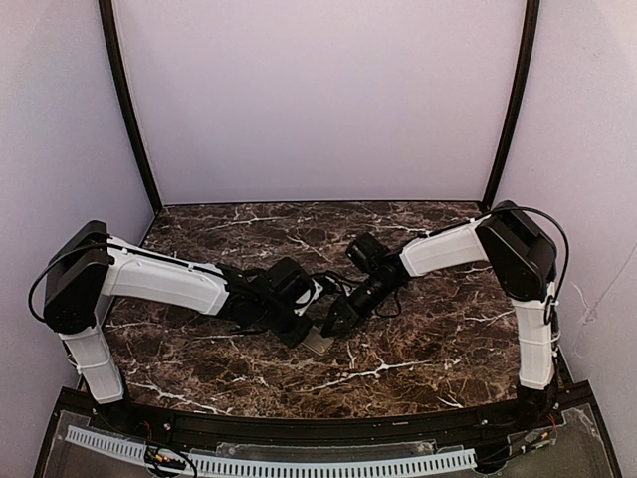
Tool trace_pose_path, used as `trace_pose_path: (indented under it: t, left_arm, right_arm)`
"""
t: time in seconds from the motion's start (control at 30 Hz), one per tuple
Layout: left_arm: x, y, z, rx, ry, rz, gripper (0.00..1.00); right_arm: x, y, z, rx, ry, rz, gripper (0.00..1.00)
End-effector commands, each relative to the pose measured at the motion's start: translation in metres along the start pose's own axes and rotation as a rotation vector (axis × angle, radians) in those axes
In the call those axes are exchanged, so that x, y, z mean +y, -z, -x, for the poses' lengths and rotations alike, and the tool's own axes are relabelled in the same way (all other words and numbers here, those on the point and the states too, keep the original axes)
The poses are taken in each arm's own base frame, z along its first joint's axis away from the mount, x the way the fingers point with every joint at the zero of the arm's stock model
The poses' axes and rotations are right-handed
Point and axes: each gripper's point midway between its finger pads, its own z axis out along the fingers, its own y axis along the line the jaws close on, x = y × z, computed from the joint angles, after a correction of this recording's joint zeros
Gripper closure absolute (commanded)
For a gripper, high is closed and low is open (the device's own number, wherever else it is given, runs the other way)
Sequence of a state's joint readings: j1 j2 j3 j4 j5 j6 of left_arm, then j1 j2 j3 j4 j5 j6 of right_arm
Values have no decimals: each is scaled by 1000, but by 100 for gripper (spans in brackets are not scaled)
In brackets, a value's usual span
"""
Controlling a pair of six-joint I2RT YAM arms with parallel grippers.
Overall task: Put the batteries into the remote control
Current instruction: Press the battery in the battery compartment.
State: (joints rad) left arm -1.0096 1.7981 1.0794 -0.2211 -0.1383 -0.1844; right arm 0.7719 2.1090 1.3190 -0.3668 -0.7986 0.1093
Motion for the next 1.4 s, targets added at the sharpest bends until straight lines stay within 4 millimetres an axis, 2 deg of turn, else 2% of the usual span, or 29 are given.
trace_pose_path:
  t: [0.0,0.4,0.57,0.67,0.83,1.13,1.27,1.37]
  left_arm:
    - [-4,-9,-16,45,-1,-26,89]
    - [-6,-22,-45,120,5,-49,94]
    - [-4,-19,-60,151,4,-48,94]
    - [-1,-15,-60,143,5,-36,94]
    - [1,-7,-46,88,9,-21,92]
    - [-5,9,12,-61,-9,-43,87]
    - [-4,19,23,-102,1,-52,86]
    - [-3,23,21,-106,8,-55,85]
  right_arm:
    - [-13,-10,-12,42,-15,-57,77]
    - [-15,-11,-14,50,-24,-62,78]
    - [-16,-12,-15,55,-29,-64,78]
    - [-16,-12,-14,55,-28,-62,78]
    - [-16,-12,-13,53,-27,-65,78]
    - [-15,-10,-10,45,-23,-75,74]
    - [-14,-7,-8,38,-20,-80,71]
    - [-12,-7,-5,33,-15,-78,71]
